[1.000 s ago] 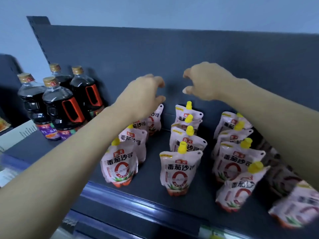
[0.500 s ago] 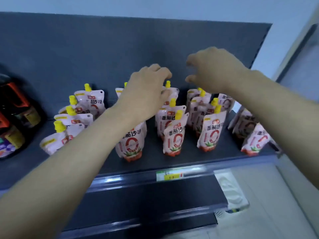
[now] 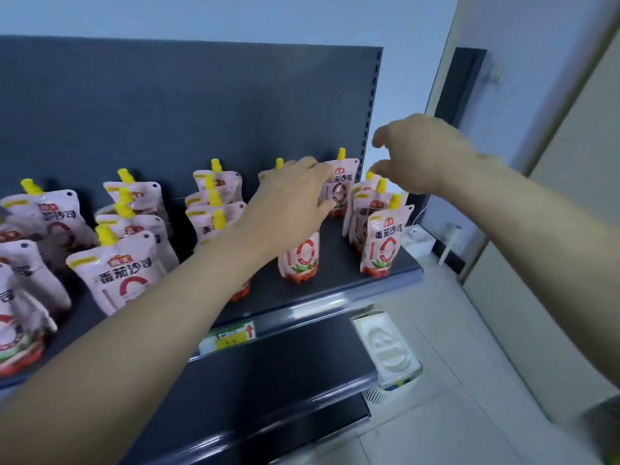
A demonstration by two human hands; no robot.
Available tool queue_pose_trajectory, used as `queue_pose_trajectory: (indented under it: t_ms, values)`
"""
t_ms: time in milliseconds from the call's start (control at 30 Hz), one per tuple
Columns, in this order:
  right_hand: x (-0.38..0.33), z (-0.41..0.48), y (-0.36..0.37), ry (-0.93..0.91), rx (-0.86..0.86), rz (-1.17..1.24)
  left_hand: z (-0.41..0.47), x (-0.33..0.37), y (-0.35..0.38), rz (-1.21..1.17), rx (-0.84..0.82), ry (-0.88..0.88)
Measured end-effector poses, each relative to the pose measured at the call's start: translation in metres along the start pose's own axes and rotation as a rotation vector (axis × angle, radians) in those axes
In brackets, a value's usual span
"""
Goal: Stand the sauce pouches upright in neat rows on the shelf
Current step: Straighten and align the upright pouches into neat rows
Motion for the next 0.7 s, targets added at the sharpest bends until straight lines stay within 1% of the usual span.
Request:
queue_pose_trajectory:
  t_ms: [67,167,300,500,700]
  values:
    - [0.018,-0.006,0.011,-0.025,-0.003,0.013,0.008,0.018,0.017,-0.003,-0.003,-0.019]
    - [0.052,-0.013,0.029,-0.057,-0.015,0.039,0.024,0.047,0.052,-0.051,-0.055,-0.053]
    - [0.094,-0.017,0.054,-0.102,-0.05,0.071,0.039,0.07,0.091,-0.194,-0.114,-0.132]
    - [0.107,0.004,0.091,-0.198,-0.097,0.186,0.047,0.056,0.118,-0.209,-0.107,-0.301]
    - [0.107,0.032,0.121,-0.239,-0.136,0.264,0.06,0.043,0.148,-0.223,-0.184,-0.371]
Point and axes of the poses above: each hand's wrist, its own z-axis towards the middle knuckle, its own y-axis out of the palm, x = y × z, the point moved 8 cm from there along z, towards the middle knuckle, and after that the axes turned 13 degrees about -y, right-handed, at the moved point
